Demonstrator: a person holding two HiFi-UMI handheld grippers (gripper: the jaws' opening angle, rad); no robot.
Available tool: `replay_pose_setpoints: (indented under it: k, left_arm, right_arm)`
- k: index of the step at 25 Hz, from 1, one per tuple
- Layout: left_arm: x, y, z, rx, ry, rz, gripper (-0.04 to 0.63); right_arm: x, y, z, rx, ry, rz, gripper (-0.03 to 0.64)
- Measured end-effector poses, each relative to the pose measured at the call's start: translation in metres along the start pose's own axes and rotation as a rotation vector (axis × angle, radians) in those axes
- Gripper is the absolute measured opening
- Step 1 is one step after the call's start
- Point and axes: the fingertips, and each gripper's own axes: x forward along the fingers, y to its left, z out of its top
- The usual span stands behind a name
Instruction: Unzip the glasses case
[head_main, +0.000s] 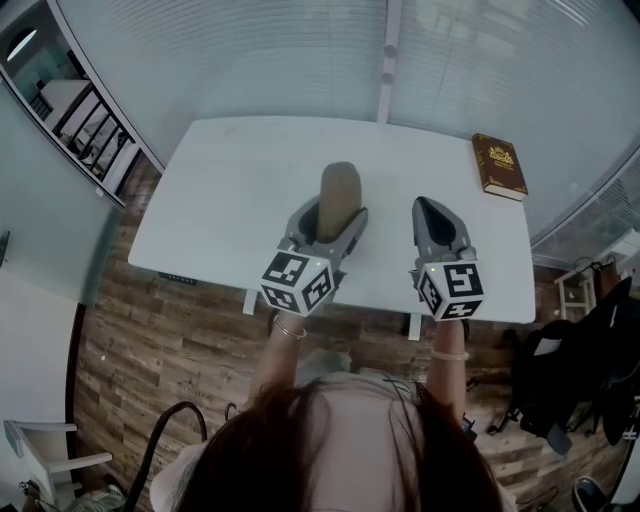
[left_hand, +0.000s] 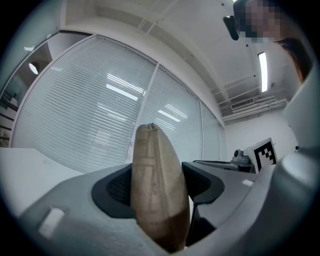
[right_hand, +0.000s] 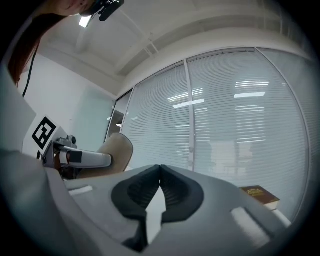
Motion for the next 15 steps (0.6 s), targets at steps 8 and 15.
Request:
replay_pose_setpoints:
  k: [8, 15]
  left_arm:
    - [-0.015, -0.036, 0.005, 0.029, -0.01, 0.037, 0.293]
    - [-0.037, -0.069, 0.005, 0.064, -0.009, 0.055, 0.293]
  right_arm:
    - [-0.04, -0.004, 0.012, -0.013, -0.025, 0.008, 0.003]
    - [-0.078, -0.001, 0.014, -0.01, -0.036, 0.0, 0.003]
